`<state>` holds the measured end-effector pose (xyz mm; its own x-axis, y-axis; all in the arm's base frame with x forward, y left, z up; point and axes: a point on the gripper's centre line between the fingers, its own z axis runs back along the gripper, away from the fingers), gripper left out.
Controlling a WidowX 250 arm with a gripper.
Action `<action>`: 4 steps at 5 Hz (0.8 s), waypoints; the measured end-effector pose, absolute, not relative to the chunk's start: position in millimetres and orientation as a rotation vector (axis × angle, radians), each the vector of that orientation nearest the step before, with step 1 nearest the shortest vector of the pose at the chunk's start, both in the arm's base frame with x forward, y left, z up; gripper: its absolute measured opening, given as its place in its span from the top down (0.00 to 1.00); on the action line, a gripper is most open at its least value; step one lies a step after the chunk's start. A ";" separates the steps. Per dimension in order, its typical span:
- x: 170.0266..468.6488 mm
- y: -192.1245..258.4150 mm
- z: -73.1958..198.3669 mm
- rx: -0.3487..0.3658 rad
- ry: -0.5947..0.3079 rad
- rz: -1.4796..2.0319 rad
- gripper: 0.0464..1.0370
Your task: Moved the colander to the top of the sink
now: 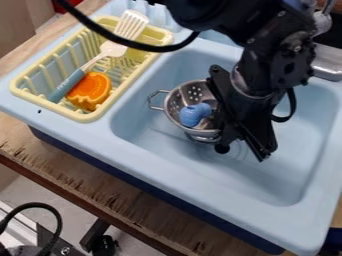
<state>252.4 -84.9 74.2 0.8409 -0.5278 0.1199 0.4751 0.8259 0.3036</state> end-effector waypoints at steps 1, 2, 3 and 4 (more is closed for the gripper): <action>251.2 -91.6 75.7 0.297 -0.221 -0.577 0.98; 251.9 -98.0 85.2 0.327 -0.280 -0.591 0.98; 252.1 -97.5 98.2 0.326 -0.322 -0.584 0.99; 253.5 -91.8 114.5 0.337 -0.350 -0.593 0.99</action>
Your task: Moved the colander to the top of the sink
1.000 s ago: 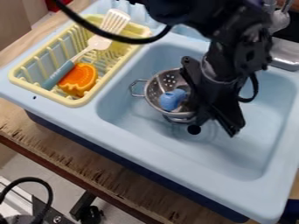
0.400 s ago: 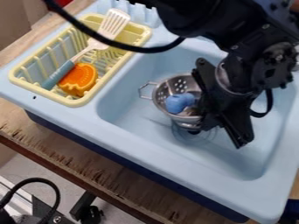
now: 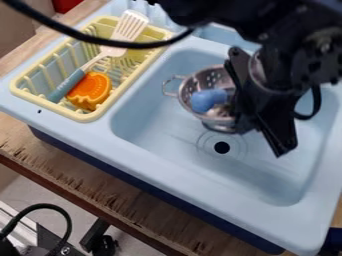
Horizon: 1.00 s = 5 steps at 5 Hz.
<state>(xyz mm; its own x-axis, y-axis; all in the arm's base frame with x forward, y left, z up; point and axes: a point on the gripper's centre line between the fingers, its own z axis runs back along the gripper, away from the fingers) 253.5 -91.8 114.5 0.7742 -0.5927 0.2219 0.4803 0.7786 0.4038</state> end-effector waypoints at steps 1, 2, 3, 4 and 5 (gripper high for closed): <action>263.5 -78.6 127.3 0.391 -0.367 -0.581 0.99; 271.9 -57.7 136.2 0.450 -0.340 -0.581 0.99; 279.5 -40.8 139.4 0.473 -0.319 -0.651 0.99; 289.5 -25.1 148.6 0.466 -0.386 -0.744 0.99; 300.4 -17.3 148.1 0.445 -0.460 -0.793 0.99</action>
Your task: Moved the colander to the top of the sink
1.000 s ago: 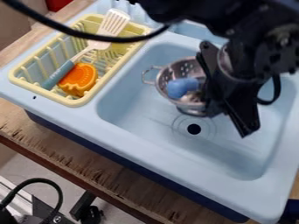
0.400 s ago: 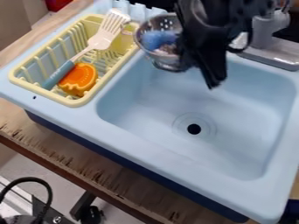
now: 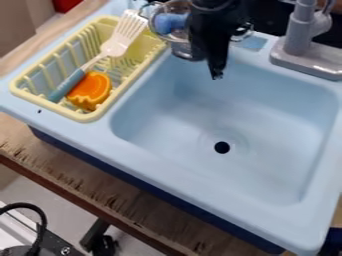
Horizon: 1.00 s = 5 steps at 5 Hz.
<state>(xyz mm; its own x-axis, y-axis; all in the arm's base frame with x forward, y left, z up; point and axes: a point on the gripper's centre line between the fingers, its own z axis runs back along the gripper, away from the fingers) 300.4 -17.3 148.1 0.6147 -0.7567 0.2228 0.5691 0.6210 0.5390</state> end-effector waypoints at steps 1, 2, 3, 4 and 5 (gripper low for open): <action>307.9 -14.6 146.0 0.421 -0.477 -0.849 0.99; 318.9 -14.6 146.8 0.403 -0.480 -0.870 0.99; 331.3 -18.5 139.9 0.419 -0.460 -0.898 0.99; 337.8 -22.8 141.9 0.422 -0.468 -0.914 0.99; 343.6 -23.8 140.1 0.414 -0.464 -0.930 0.99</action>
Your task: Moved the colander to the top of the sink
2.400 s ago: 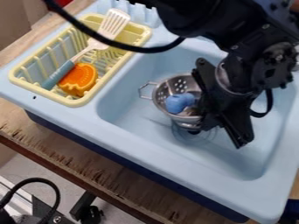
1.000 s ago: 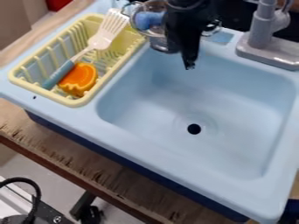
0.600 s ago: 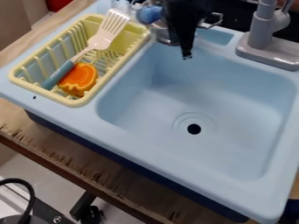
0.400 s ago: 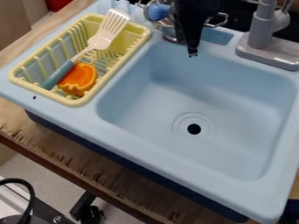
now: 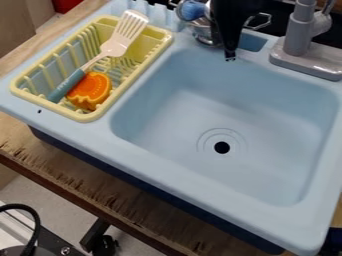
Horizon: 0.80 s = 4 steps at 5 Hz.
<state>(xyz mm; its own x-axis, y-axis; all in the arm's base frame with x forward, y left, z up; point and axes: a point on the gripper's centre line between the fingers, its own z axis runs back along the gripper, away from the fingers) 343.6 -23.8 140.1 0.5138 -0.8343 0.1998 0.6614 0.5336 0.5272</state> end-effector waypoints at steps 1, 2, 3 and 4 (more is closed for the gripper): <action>343.7 -21.9 139.9 0.404 -0.464 -0.931 0.99; 349.3 -22.1 139.6 0.414 -0.471 -0.925 0.99; 351.2 -23.0 140.8 0.414 -0.488 -0.919 0.96; 352.4 -21.1 141.2 0.422 -0.493 -0.900 0.81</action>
